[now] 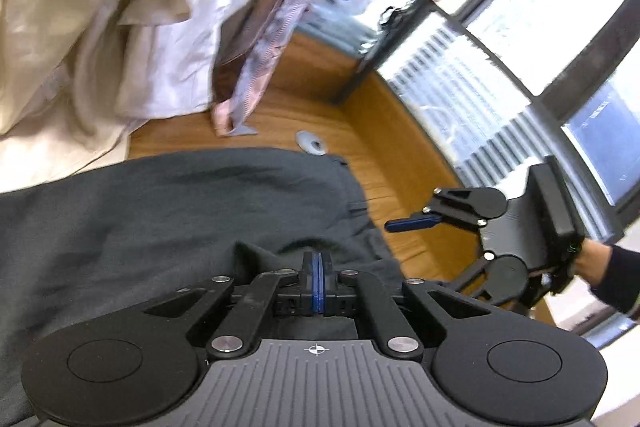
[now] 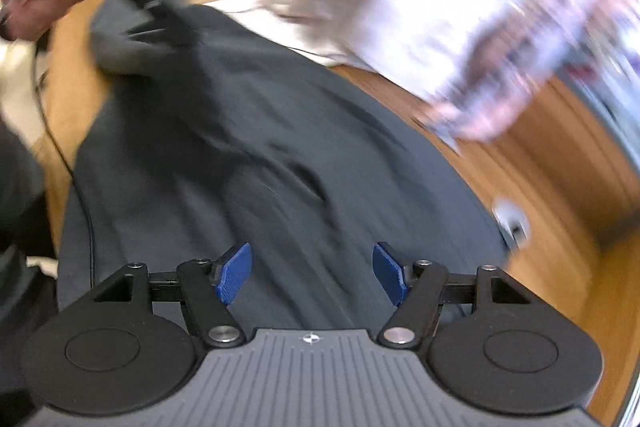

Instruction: Fold clothes

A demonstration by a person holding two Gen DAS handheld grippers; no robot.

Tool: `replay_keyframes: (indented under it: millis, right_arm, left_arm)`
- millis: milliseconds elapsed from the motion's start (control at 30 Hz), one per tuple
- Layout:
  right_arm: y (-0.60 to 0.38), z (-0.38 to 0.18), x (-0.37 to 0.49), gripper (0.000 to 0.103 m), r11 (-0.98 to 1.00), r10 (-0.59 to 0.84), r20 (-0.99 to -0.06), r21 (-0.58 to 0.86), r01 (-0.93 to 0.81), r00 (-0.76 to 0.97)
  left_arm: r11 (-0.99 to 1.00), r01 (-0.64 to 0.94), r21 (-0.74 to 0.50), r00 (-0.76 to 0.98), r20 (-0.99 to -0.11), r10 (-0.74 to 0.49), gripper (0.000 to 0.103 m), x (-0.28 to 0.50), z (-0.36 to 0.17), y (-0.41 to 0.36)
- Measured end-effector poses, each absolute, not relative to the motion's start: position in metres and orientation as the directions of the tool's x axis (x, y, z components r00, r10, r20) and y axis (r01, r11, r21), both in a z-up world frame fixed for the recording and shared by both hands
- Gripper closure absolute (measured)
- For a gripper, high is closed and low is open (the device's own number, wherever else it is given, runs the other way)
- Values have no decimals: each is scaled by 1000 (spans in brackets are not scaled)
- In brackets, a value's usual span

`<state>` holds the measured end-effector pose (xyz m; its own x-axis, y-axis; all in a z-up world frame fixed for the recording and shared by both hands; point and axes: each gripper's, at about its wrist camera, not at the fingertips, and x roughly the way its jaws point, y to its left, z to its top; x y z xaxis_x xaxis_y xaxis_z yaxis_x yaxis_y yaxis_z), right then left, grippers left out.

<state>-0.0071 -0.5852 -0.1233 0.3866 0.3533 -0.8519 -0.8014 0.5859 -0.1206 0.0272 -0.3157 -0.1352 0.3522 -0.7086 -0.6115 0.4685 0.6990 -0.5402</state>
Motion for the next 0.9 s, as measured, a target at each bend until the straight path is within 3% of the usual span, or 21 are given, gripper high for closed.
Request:
replay_keyframes:
  millis: [100, 267, 400, 700, 767, 867, 900]
  right_arm:
    - [-567, -126, -4, 27, 550, 335, -859, -156, -821, 388]
    - [-573, -124, -12, 27, 581, 311, -865, -154, -799, 393]
    - [-584, -123, -22, 26, 622, 295, -869, -141, -770, 398]
    - [-591, -122, -41, 26, 676, 276, -872, -122, -726, 404]
    - [-589, -123, -46, 26, 671, 273, -874, -128, -731, 403]
    - [-586, -124, -49, 26, 654, 272, -873, -141, -744, 405]
    - [-584, -124, -49, 26, 648, 274, -872, -145, -748, 407]
  left_arm:
    - [747, 494, -444, 364, -675, -642, 91, 21, -143, -323]
    - [777, 499, -385, 394, -697, -599, 57, 19, -146, -322]
    - [756, 491, -433, 338, -705, -623, 41, 31, -152, -321]
    - [740, 365, -565, 175, -739, -651, 44, 79, -191, -346]
    - [751, 324, -576, 132, -758, -639, 51, 84, -204, -352]
    - [757, 330, -564, 128, -768, -628, 83, 80, -210, -357]
    - [754, 349, -557, 146, -762, -631, 87, 76, -207, -357]
